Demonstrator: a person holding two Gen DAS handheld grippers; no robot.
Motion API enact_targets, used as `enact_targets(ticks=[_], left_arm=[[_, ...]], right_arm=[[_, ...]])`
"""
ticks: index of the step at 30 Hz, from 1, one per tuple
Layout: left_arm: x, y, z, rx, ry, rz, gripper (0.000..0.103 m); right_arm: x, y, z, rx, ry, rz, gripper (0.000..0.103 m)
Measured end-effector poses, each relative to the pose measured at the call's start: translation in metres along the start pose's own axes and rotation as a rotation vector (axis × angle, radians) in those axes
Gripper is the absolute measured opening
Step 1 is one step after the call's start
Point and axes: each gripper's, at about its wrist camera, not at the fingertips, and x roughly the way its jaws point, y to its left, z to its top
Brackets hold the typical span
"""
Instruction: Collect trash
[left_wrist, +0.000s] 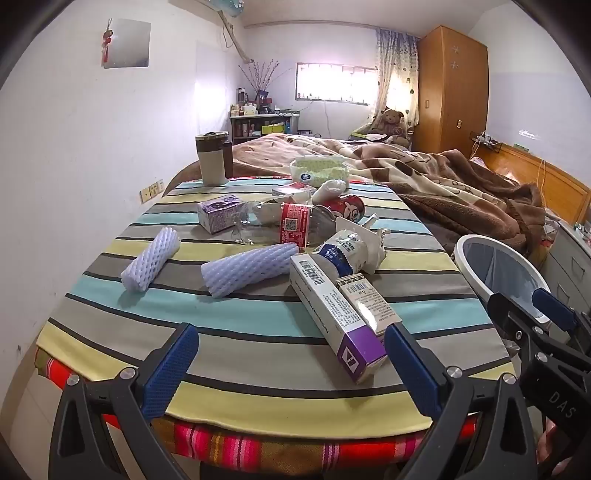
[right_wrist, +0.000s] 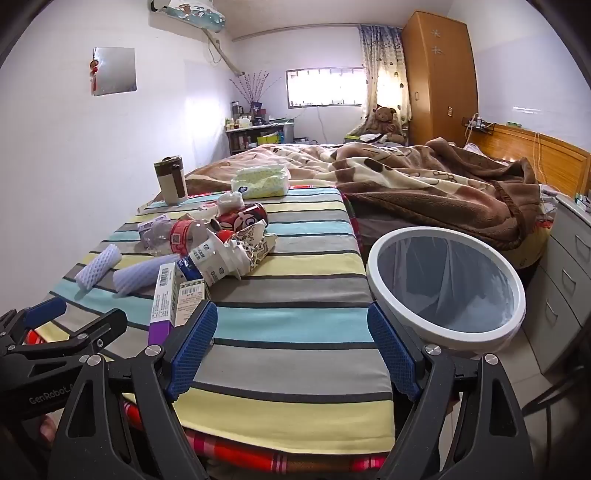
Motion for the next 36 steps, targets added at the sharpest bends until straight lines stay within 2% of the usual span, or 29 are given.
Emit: enact_targets(ticks=[36], left_arm=[[-0.0016,-0.0041,-0.0017,-0.004,0.003,-0.022,0.102]], right_arm=[[-0.0020,-0.0006,0.0013,-0.005,-0.009,-0.022,0.085]])
